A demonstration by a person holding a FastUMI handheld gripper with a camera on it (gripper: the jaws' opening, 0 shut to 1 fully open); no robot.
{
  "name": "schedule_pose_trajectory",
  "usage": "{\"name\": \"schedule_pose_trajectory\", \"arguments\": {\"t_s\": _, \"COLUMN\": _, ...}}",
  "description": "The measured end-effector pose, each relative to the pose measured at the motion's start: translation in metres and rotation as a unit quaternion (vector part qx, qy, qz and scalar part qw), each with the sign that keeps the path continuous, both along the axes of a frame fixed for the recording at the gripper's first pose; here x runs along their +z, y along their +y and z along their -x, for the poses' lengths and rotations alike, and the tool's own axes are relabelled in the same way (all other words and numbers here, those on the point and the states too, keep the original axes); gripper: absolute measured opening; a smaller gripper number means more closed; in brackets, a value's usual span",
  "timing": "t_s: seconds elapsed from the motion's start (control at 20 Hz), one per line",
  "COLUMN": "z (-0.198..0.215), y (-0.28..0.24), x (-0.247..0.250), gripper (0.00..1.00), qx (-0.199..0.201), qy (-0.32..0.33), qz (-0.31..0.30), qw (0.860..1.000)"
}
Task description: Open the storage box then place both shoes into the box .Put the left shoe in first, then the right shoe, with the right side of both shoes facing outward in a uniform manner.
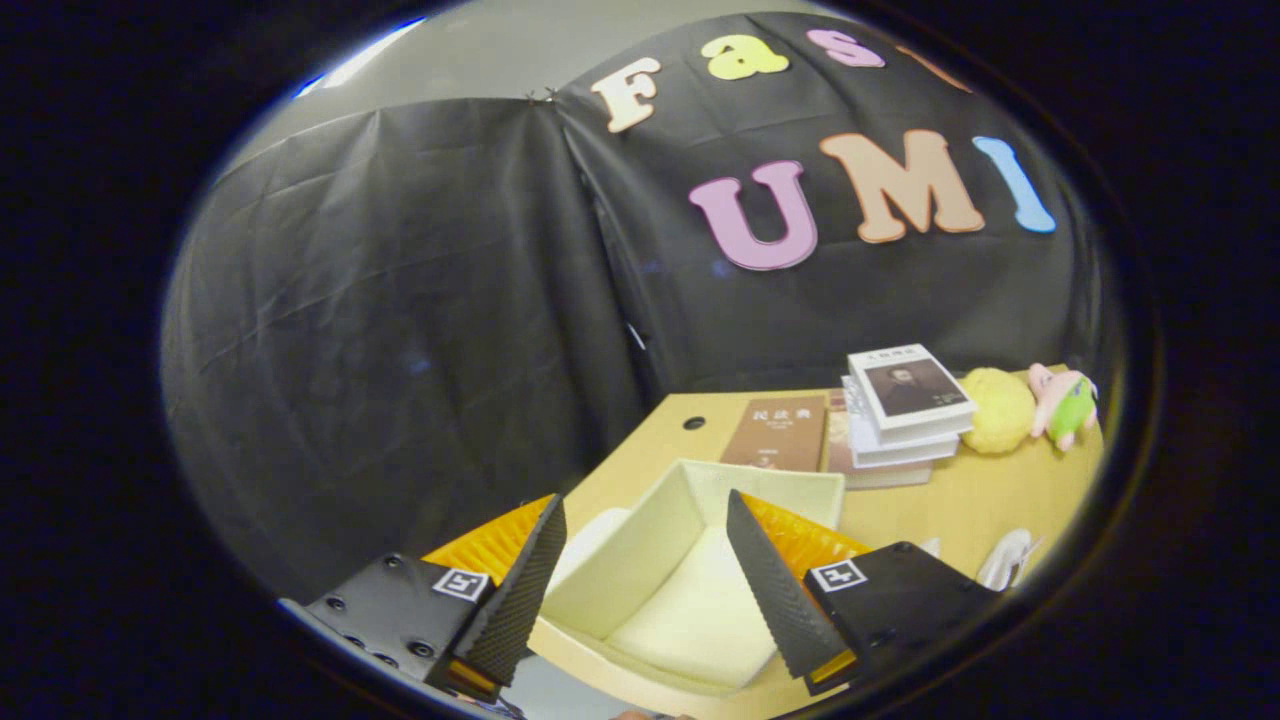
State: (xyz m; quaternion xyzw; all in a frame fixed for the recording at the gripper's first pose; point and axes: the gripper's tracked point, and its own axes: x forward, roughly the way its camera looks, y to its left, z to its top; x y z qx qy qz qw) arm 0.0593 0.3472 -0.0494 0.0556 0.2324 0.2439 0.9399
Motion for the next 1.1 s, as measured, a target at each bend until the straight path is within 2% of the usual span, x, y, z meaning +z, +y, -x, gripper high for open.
{"name": "schedule_pose_trajectory", "arguments": {"t_s": 0.25, "z": -0.003, "y": -0.094, "x": -0.040, "gripper": 1.00, "qx": -0.051, "qy": 0.046, "qz": 0.013, "qw": 0.998}}
{"name": "schedule_pose_trajectory", "arguments": {"t_s": 0.45, "z": 0.000, "y": -0.160, "x": -0.077, "gripper": 0.99, "qx": -0.089, "qy": 0.076, "qz": 0.053, "qw": 0.992}}
{"name": "schedule_pose_trajectory", "arguments": {"t_s": 0.75, "z": 0.027, "y": -0.223, "x": -0.131, "gripper": 0.99, "qx": -0.097, "qy": 0.109, "qz": 0.138, "qw": 0.980}}
{"name": "schedule_pose_trajectory", "arguments": {"t_s": 1.1, "z": 0.029, "y": -0.258, "x": -0.179, "gripper": 0.95, "qx": -0.108, "qy": 0.143, "qz": 0.207, "qw": 0.962}}
